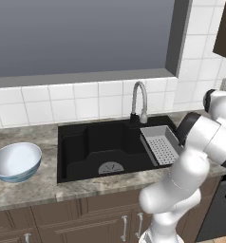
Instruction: There is a mixed pile of frozen fruits and vegetables on the counter. Locate all the frozen vegetables and place the items in a bowl on the counter. Take all the frozen fruits and defrost them in a running sink.
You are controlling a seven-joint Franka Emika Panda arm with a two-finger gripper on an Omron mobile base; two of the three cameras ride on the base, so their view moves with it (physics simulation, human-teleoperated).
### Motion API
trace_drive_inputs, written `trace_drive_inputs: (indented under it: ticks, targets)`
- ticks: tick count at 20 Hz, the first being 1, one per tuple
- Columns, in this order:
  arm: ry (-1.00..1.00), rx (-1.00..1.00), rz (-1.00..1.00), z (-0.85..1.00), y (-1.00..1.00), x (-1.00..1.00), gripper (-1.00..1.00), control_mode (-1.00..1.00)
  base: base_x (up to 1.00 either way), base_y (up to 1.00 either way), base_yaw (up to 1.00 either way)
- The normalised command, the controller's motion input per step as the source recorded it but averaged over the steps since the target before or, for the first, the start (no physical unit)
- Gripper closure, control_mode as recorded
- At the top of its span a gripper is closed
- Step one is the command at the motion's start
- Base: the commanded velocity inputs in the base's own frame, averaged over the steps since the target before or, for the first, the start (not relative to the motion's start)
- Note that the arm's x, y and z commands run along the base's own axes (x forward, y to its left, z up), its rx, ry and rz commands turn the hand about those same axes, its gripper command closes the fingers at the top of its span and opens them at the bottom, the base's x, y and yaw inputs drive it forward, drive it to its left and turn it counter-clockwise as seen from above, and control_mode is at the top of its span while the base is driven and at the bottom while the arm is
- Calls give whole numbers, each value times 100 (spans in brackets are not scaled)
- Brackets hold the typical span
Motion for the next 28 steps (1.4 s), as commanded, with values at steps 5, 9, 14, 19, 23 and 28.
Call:
trace_drive_inputs:
  ticks: [5,9,14,19,23,28]
  targets:
    - [0,4,-1,-8,-18,2,-100,-100,0,0,0]
    - [0,5,-1,-10,-15,7,-100,-100,0,0,0]
    - [0,5,-1,-13,-11,7,-100,-100,0,0,0]
    - [0,3,-1,-18,-7,8,-100,-100,0,0,0]
    - [0,0,-1,-22,-1,14,-100,-100,0,0,0]
    - [0,0,-1,-21,-5,14,-100,-100,0,0,0]
